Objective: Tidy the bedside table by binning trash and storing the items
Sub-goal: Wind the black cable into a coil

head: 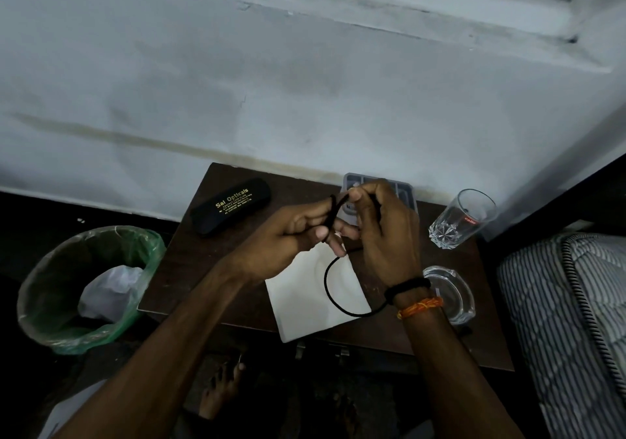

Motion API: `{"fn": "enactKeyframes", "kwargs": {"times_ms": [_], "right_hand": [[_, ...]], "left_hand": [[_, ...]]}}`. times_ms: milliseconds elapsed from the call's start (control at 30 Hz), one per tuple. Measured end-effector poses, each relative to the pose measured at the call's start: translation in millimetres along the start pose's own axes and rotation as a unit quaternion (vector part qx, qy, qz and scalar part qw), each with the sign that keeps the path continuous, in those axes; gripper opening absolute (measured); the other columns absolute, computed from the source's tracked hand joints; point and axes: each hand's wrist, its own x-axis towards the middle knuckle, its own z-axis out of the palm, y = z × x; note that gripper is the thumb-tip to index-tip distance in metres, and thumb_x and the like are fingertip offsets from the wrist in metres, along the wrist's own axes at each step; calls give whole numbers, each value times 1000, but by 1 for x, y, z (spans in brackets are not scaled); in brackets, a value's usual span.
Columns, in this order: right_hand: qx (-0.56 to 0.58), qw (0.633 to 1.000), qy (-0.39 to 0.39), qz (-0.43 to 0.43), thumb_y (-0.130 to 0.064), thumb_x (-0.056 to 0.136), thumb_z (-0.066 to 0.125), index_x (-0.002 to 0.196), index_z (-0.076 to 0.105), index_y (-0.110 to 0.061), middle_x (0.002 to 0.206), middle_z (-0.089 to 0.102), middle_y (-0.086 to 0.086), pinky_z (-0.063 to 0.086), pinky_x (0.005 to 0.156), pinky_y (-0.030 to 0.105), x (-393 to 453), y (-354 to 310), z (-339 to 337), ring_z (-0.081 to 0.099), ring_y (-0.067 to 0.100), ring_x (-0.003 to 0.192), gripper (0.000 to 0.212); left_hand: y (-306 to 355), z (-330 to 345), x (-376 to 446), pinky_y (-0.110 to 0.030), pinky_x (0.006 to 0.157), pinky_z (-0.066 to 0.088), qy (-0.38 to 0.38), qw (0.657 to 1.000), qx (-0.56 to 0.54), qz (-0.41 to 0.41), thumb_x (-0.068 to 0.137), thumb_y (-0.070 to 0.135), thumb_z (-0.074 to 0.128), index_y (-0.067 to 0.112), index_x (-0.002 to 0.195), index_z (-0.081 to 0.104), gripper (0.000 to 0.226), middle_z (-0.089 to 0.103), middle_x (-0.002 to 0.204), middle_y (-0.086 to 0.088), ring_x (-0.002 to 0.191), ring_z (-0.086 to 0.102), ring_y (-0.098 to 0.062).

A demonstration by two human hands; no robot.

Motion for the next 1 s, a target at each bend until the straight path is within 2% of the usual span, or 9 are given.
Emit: {"fn": "enactKeyframes", "kwargs": {"times_ms": [67,133,267,400,500,600,733,867,1000], "right_hand": [[-4,1000,1,12,-28,102,55,93,63,-16,81,69,-6,49,64,34,0,2,-1,62,8,72,17],[-17,1000,-1,12,-28,101,56,93,63,-13,81,68,-7,50,65,37,1,4,0,61,10,72,19],[-11,1000,-5,7,-24,102,55,95,63,-11,82,64,-18,49,67,32,1,5,1,61,6,75,17],[20,999,-33,4,-13,101,50,94,63,-13,81,65,-10,45,64,29,1,4,3,59,4,73,15],[22,994,-102,40,-22,97,44,91,62,-20,74,65,-7,45,62,29,-3,0,7,60,6,69,19],[-11,984,-167,62,-18,98,42,84,62,-20,63,60,-4,42,59,30,-6,-2,11,57,11,60,25],[-19,966,-247,71,-14,100,44,88,67,-15,66,65,-3,52,67,37,-6,-7,11,63,16,63,26],[-25,953,-291,85,-30,101,51,69,65,-20,47,57,-19,40,56,19,-8,-10,10,53,0,46,36],[-41,962,-268,42,-36,99,55,67,66,-16,48,53,-12,40,58,10,-6,-13,6,54,-3,50,40]], "left_hand": [[2,-1,-1,-30,75,41,-9,998,-56,-10,96,4,46,0,142,44,47,67,103,-23,76,61,-24],[3,-3,-1,-27,74,45,-23,994,-104,-24,93,1,44,-10,135,47,43,64,93,-21,70,54,-24],[5,-5,-1,-22,67,47,-52,982,-174,-52,86,-7,40,-16,125,51,42,61,83,-16,66,49,-21],[4,-6,-1,-25,70,34,-49,964,-260,-37,84,-11,36,-10,132,52,51,65,92,-15,62,46,-9],[3,-7,1,-18,70,43,-28,958,-286,-11,90,-7,38,-5,138,49,49,69,113,-17,67,55,-3],[3,-5,5,-17,68,45,14,955,-295,8,97,-7,36,-5,141,44,45,60,137,-21,81,66,-9],[0,-6,9,-24,73,49,96,953,-286,1,97,-4,40,0,140,45,44,60,139,-14,105,70,-16],[-8,-5,12,-22,68,54,200,964,-175,-14,100,-7,40,6,135,50,39,61,137,-15,111,69,-21],[-13,-8,12,-22,74,55,269,953,-136,-8,101,-5,41,20,123,56,37,66,129,-9,112,69,-19]]}}
